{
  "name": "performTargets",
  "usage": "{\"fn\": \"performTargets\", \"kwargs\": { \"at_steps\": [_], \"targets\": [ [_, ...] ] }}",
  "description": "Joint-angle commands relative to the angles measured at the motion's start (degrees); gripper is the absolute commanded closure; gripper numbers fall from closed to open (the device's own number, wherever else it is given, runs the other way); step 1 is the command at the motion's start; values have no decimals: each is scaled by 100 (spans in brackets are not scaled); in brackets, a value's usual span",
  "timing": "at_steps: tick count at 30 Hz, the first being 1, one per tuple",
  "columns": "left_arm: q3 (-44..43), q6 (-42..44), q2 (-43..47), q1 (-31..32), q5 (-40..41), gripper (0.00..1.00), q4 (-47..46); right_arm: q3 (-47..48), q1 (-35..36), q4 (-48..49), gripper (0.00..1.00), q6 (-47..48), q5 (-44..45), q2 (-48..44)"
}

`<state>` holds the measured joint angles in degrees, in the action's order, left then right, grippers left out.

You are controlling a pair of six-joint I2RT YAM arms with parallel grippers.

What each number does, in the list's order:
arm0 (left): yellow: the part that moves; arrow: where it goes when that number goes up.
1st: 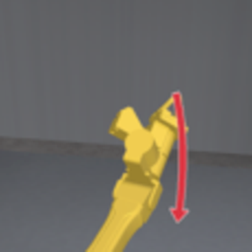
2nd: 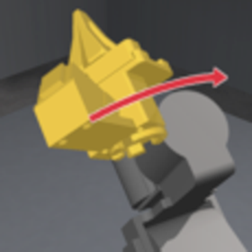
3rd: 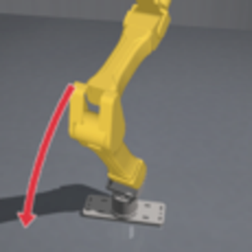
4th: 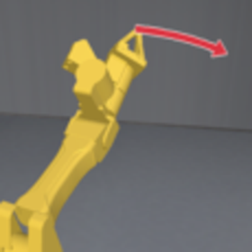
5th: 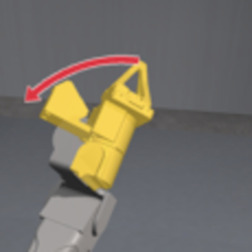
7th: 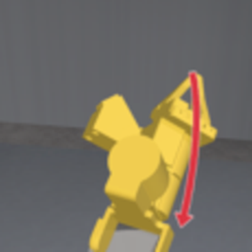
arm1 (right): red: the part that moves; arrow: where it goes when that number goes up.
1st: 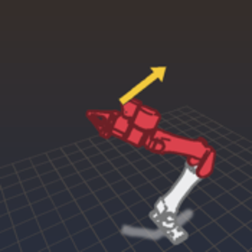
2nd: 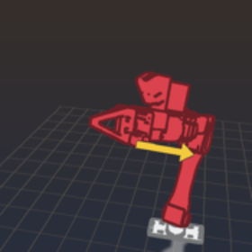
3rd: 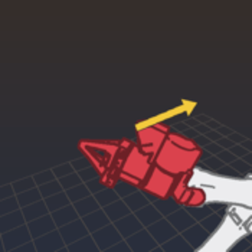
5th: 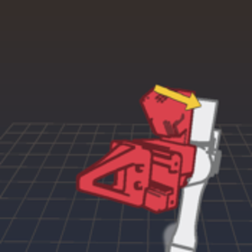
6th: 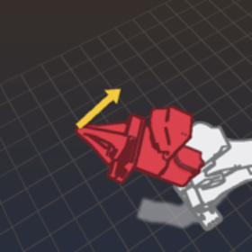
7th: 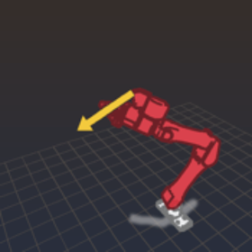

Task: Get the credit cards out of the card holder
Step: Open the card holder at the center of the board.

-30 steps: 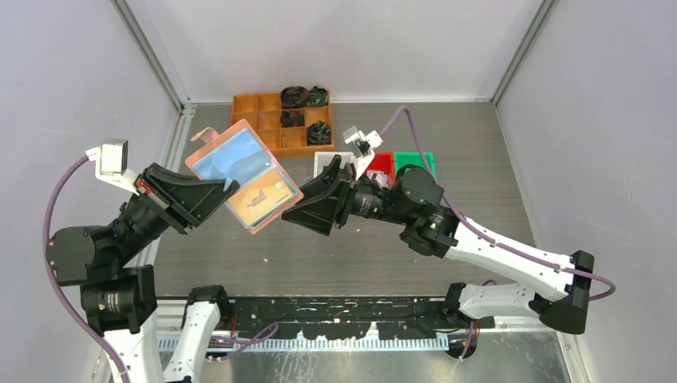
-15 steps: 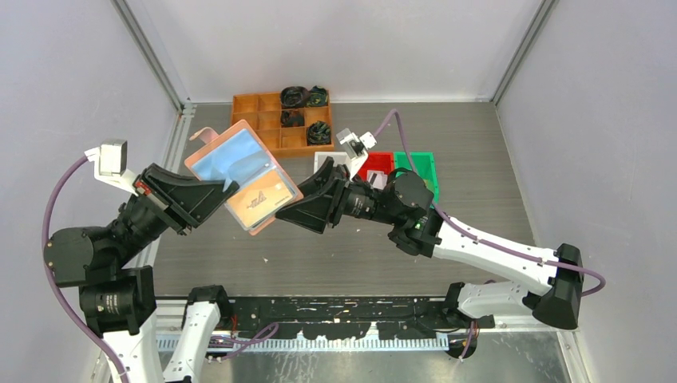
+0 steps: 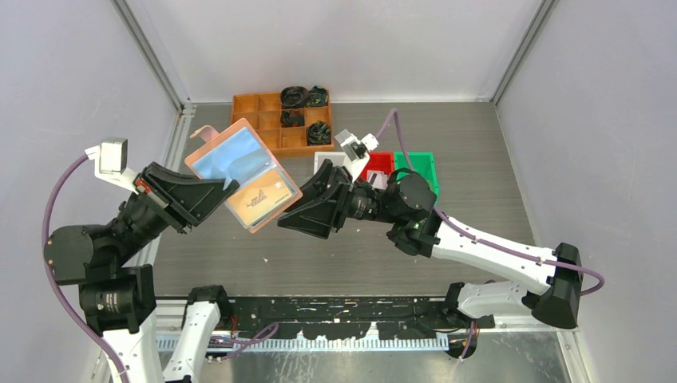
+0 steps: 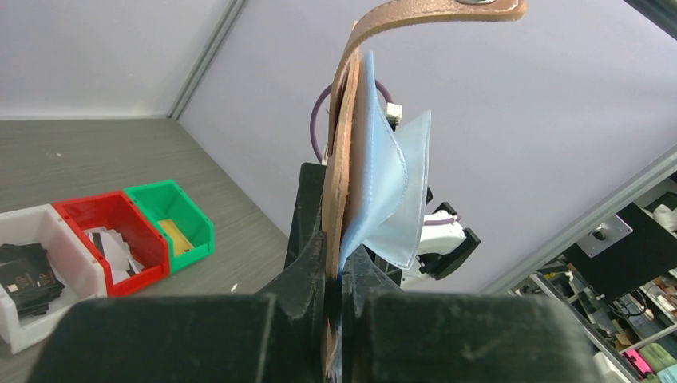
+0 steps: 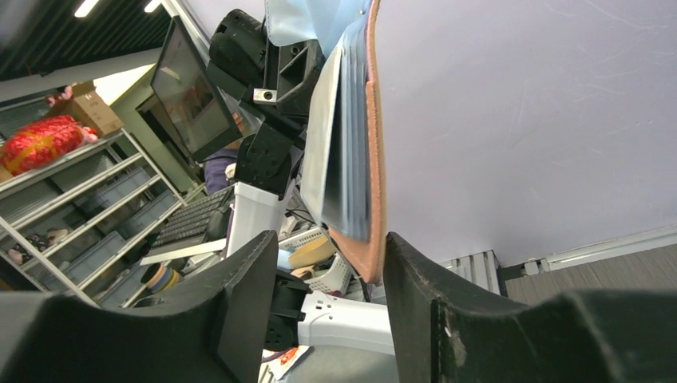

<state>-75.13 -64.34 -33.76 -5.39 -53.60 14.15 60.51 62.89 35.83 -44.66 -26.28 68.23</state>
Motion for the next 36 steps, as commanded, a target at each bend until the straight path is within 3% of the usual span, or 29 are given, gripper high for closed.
{"fn": "performTargets", "kwargs": {
  "at_steps": [1, 9, 15, 22, 26, 30, 36],
  "targets": [
    [-212, -45, -56, -21, 33, 100, -205, 101, 5, 442, 47, -92, -34, -4],
    [-247, -46, -53, -21, 34, 100, -186, 86, 11, 515, 70, -143, 464, 30],
    [-249, -63, -19, -28, 33, 100, -177, 110, 11, 536, 74, -202, 580, 89],
    [-296, -118, -28, -20, 25, 100, -178, 39, 7, 755, 73, -256, 975, 119],
    [-297, -127, -26, -17, 12, 100, -154, -92, 12, 1352, 67, -444, 1386, 223],
    [-233, -75, 12, -15, 8, 100, -137, -120, 12, 2131, 51, -859, 1531, 435],
    [-185, -23, 30, -8, -31, 100, -130, 113, 11, 2349, 51, -1216, 1450, 638]
  ]
}}
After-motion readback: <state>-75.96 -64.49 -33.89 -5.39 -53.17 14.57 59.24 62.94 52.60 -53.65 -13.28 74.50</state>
